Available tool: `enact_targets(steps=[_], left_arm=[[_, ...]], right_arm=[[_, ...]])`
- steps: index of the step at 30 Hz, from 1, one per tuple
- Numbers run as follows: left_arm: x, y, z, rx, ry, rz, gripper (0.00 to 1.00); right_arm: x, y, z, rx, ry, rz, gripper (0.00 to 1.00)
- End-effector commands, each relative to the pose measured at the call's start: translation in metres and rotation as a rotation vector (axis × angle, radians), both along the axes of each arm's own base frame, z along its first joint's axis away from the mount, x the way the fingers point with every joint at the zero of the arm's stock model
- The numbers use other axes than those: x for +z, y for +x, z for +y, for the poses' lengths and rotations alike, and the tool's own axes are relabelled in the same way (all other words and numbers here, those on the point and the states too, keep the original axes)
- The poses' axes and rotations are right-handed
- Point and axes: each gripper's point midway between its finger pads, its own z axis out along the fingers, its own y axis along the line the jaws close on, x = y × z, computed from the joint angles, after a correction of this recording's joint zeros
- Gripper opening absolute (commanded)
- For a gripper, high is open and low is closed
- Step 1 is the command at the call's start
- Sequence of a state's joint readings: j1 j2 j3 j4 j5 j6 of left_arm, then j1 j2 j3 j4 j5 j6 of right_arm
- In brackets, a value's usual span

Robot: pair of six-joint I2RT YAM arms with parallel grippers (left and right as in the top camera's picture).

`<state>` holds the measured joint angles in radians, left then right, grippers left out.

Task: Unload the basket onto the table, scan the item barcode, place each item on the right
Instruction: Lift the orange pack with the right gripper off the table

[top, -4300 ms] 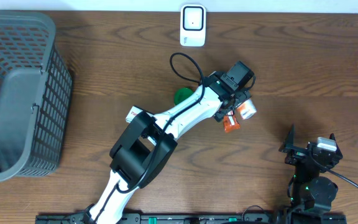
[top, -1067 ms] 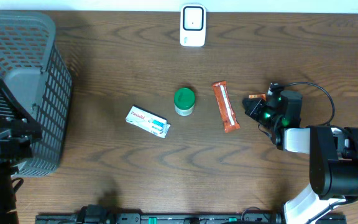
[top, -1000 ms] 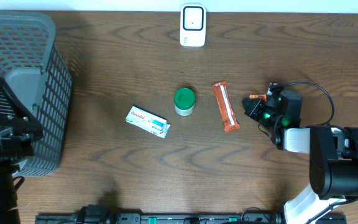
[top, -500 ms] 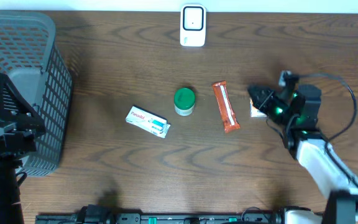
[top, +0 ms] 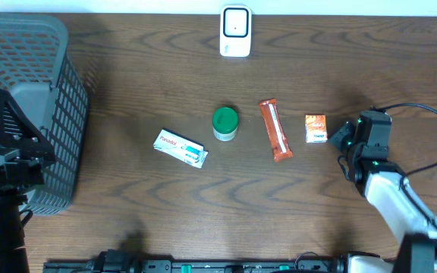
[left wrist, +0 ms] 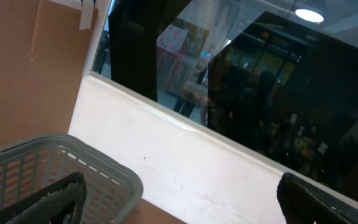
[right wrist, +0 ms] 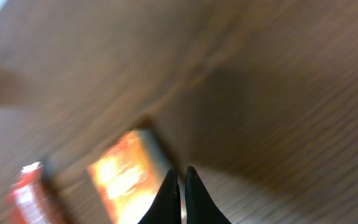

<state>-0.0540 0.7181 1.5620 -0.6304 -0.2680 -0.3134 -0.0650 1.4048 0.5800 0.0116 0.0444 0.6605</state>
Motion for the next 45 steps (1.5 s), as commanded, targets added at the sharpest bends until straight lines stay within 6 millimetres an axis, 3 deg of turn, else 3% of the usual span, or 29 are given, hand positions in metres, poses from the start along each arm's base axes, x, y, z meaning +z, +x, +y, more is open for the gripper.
enact_targets(steps=[1,6,10,14,18,26,27,28,31,36,39,41,43,45], left_arm=[[-0.001,0.002,0.002,0.017,0.012,0.008,0.98],[-0.001,0.002,0.002,0.017,0.012,0.007,0.98],[-0.001,0.002,0.002,0.017,0.012,0.008,0.98],[-0.001,0.002,0.002,0.017,0.012,0.008,0.98],[-0.001,0.002,0.002,0.017,0.012,0.008,0.98],[-0.001,0.002,0.002,0.017,0.012,0.008,0.98],[-0.001,0.002,0.002,0.017,0.012,0.008,0.98],[-0.001,0.002,0.002,0.017,0.012,0.008,0.98],[-0.002,0.002,0.002,0.017,0.012,0.009,0.98],[-0.002,0.003,0.002,0.017,0.012,0.012,0.98],[-0.003,0.004,0.002,0.017,0.012,0.013,0.98],[-0.003,0.004,0.002,0.017,0.012,0.014,0.98],[-0.003,0.004,0.002,0.017,0.012,0.014,0.98],[-0.003,0.004,0.002,0.017,0.012,0.014,0.98]], right_arm=[[-0.030,-0.001,-0.015,-0.016,-0.043,0.072,0.01],[-0.046,0.025,0.000,0.070,0.021,0.040,0.01],[-0.041,0.046,0.019,0.211,0.061,0.010,0.01],[-0.030,0.062,0.054,0.456,0.121,-0.046,0.01],[-0.015,0.060,0.084,0.692,0.165,-0.075,0.01],[0.007,0.048,0.106,0.932,0.186,-0.055,0.02],[0.011,0.049,0.106,0.930,0.193,-0.044,0.10],[0.017,0.050,0.106,0.927,0.204,-0.032,0.36],[0.043,0.055,0.105,0.873,0.264,0.022,0.99],[0.090,0.043,0.104,0.769,0.359,0.125,0.99],[0.102,0.043,0.103,0.764,0.337,0.100,0.99],[0.090,0.042,0.092,0.641,0.307,0.181,0.99],[0.062,0.026,0.060,0.354,0.191,0.377,0.99],[0.050,0.010,0.047,0.195,0.065,0.483,0.99]])
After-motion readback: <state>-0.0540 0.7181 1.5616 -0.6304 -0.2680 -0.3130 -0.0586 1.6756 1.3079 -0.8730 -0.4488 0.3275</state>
